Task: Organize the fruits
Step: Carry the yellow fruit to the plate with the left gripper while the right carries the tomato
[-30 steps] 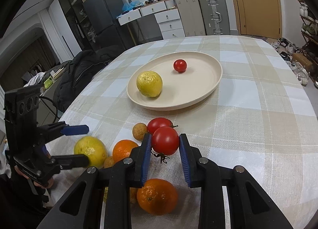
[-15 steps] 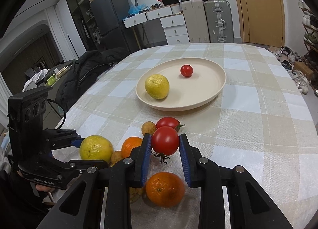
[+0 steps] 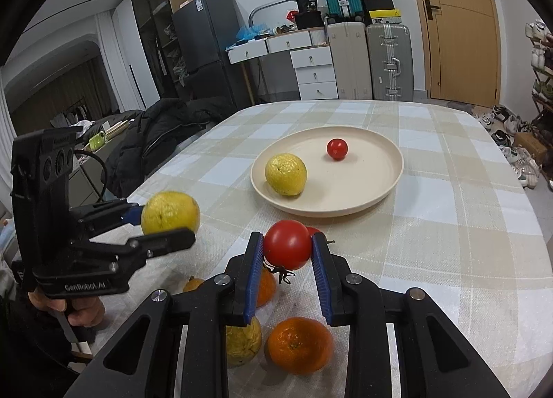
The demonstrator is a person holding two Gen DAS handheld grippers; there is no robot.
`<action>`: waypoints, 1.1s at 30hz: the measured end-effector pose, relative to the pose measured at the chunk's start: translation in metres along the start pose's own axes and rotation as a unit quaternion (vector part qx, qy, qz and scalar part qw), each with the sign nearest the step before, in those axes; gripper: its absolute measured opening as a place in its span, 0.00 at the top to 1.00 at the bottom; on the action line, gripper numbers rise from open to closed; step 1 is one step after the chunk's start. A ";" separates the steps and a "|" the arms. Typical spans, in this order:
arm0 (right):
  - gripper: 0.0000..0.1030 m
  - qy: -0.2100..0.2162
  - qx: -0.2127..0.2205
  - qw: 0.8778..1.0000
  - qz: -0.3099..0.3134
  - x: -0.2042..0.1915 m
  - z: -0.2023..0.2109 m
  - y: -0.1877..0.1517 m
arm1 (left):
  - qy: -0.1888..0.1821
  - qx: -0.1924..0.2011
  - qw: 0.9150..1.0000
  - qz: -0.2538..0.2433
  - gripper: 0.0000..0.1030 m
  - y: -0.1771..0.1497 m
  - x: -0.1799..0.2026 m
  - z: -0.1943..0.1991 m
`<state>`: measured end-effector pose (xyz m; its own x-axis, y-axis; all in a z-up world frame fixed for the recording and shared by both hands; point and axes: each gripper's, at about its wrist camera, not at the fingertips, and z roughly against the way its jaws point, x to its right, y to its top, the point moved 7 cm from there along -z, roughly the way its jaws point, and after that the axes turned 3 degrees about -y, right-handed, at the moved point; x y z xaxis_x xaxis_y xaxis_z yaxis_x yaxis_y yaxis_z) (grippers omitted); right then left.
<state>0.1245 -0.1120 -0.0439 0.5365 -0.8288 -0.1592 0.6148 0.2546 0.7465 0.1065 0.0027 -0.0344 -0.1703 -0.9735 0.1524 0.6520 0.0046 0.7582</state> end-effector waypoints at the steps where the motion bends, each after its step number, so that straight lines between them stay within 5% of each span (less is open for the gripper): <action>1: 0.72 -0.003 0.003 1.000 0.001 0.001 0.001 0.001 | 0.002 0.006 1.000 0.001 0.52 0.004 -0.002 0.002; 13: 0.72 -0.023 0.013 1.000 -0.014 0.020 0.000 0.014 | 0.019 0.023 0.999 0.014 0.52 0.026 -0.020 -0.016; 33: 0.72 -0.026 -0.011 0.999 -0.027 0.035 -0.039 0.036 | 0.019 -0.010 1.000 0.015 0.52 0.047 -0.014 -0.079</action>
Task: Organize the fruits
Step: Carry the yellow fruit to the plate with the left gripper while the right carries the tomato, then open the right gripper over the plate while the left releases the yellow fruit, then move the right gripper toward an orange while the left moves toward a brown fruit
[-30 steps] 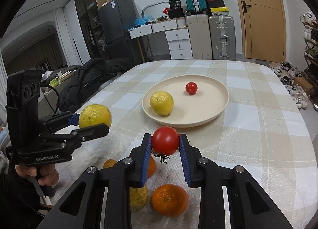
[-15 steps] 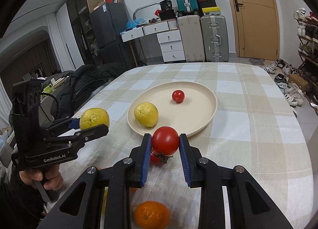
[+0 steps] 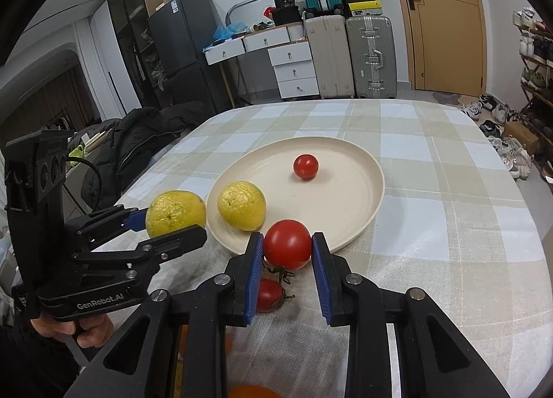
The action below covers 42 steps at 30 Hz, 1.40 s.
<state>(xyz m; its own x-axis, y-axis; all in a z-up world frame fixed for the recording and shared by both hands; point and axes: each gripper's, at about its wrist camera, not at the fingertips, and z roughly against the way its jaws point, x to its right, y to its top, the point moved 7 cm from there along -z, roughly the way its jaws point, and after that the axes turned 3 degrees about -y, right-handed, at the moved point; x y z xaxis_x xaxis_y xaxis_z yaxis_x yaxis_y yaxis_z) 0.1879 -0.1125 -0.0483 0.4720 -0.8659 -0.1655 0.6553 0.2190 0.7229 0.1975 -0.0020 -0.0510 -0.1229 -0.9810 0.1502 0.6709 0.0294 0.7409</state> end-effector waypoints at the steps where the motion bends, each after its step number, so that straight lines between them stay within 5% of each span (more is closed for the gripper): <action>1: 0.72 -0.001 0.000 1.000 0.000 0.000 -0.001 0.001 | -0.001 -0.002 1.000 0.001 0.52 0.001 0.000 -0.002; 24: 0.69 -0.024 -0.022 0.999 -0.014 0.014 -0.027 0.007 | 0.031 -0.005 0.999 -0.021 0.51 0.026 -0.003 -0.040; 28: 0.56 -0.027 -0.013 0.999 -0.013 0.013 -0.018 0.007 | 0.032 0.007 0.999 -0.029 0.48 0.023 0.001 -0.026; 31: 0.44 -0.029 -0.003 1.000 -0.010 0.012 -0.007 0.006 | 0.038 0.024 0.998 -0.033 0.27 0.022 0.001 -0.013; 35: 0.08 -0.032 0.010 0.999 -0.014 0.012 0.004 0.004 | 0.038 0.036 0.998 -0.024 0.17 0.018 -0.002 0.007; 39: 0.02 -0.031 0.015 0.999 -0.024 0.013 0.012 0.002 | 0.034 0.039 0.999 -0.011 0.00 0.010 -0.006 0.023; 42: 0.00 -0.036 0.020 0.999 -0.021 0.013 0.016 0.000 | 0.036 0.044 0.998 -0.013 0.00 0.003 -0.005 0.035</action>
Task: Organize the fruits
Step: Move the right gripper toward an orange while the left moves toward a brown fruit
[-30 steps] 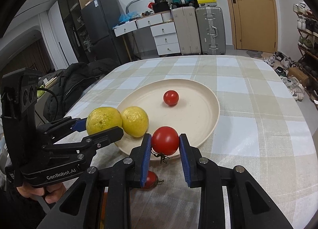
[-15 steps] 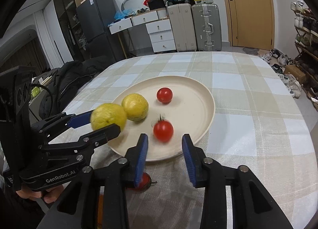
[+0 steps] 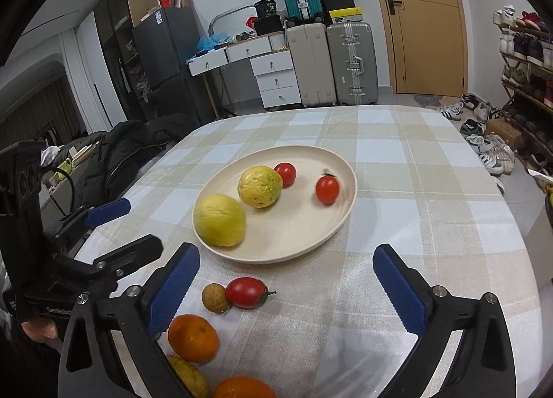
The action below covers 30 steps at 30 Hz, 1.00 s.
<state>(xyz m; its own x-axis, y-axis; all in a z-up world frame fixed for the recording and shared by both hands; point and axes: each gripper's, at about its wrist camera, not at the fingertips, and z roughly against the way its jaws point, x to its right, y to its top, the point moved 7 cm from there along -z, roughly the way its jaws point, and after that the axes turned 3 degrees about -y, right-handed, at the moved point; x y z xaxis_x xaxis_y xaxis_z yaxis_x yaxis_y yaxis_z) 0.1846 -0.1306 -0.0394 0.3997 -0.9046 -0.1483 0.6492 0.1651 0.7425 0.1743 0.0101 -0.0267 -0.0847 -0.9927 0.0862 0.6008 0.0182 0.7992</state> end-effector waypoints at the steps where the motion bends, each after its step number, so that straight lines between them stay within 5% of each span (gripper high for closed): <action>1: 0.00 0.000 0.001 1.000 0.000 0.000 0.002 -0.001 | 0.001 0.001 1.000 0.000 0.00 -0.002 0.000 0.004; 30: 0.00 0.001 -0.010 0.999 0.036 -0.019 0.059 -0.059 | -0.014 0.003 1.000 0.007 0.00 -0.060 0.016 0.089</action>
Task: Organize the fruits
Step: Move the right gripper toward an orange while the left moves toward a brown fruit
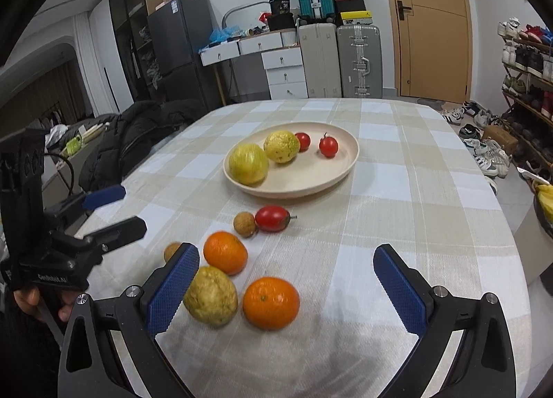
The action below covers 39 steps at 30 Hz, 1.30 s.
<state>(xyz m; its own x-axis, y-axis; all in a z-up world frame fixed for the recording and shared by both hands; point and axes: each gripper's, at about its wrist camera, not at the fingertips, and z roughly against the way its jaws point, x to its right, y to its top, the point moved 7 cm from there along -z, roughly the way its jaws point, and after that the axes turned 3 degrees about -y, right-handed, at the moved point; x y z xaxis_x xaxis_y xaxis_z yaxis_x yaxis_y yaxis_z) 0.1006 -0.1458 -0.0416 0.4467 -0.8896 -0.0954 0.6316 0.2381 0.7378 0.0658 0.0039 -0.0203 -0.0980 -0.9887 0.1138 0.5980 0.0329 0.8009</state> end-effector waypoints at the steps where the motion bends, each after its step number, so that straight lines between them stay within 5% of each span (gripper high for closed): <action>1: 0.00 0.001 -0.003 1.000 0.000 0.000 0.000 -0.001 | 0.000 -0.001 1.000 0.000 0.00 -0.001 -0.001 -0.001; 39: 0.00 -0.024 -0.106 0.994 0.023 0.012 -0.031 -0.037 | 0.001 -0.097 0.995 -0.003 0.00 -0.032 -0.008 -0.046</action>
<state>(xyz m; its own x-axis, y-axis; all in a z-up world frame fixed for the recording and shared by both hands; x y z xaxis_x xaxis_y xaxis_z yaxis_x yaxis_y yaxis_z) 0.1021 -0.1530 -0.0904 0.4517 -0.8917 -0.0292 0.7321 0.3518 0.5833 0.0837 0.0040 -0.0740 -0.1008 -0.9890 0.1082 0.7398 -0.0018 0.6728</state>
